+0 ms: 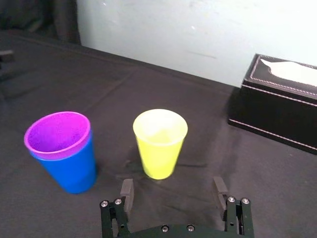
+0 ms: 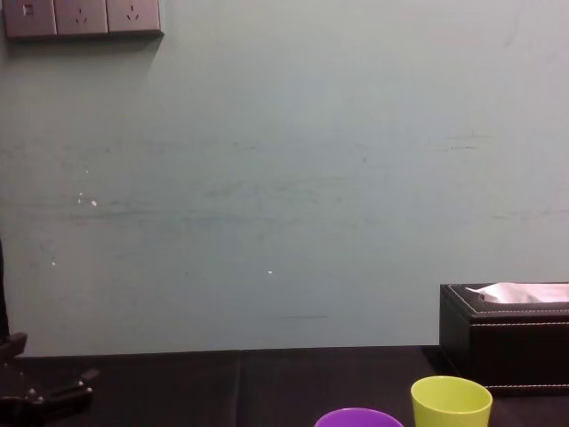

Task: Stack the three plastic cups sequentially using one hand.

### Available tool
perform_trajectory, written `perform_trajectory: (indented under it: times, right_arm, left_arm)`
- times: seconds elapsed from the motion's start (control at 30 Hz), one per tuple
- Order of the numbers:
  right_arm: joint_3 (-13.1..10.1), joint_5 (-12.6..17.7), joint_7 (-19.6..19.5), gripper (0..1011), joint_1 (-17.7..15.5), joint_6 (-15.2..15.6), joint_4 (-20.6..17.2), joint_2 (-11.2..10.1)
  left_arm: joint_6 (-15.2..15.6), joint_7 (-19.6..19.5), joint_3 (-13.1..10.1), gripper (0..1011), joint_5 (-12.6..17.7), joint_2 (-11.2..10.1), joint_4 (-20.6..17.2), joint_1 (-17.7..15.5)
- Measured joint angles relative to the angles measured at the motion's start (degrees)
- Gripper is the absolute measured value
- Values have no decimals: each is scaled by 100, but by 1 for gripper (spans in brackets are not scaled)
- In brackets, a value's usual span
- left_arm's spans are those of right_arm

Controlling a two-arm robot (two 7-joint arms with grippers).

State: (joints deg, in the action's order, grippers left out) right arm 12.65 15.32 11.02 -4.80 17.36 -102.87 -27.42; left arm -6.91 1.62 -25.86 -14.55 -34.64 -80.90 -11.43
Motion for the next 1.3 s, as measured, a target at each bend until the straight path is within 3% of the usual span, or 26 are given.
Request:
perform_trajectory:
  times: [0.27, 0.67, 1.3]
  right_arm:
    - [-26, -13, 134, 1003, 232, 151, 303, 142]
    - [91, -206, 407, 1003, 692, 35, 919, 383]
    - [238, -353, 576, 1003, 1150, -53, 1430, 657]
  left_arm:
    - [0, 0, 0, 1000, 0, 0, 0, 0]
    - [0, 0, 0, 1001, 0, 0, 0, 0]
    - [0, 0, 0, 1000, 0, 0, 0, 0]
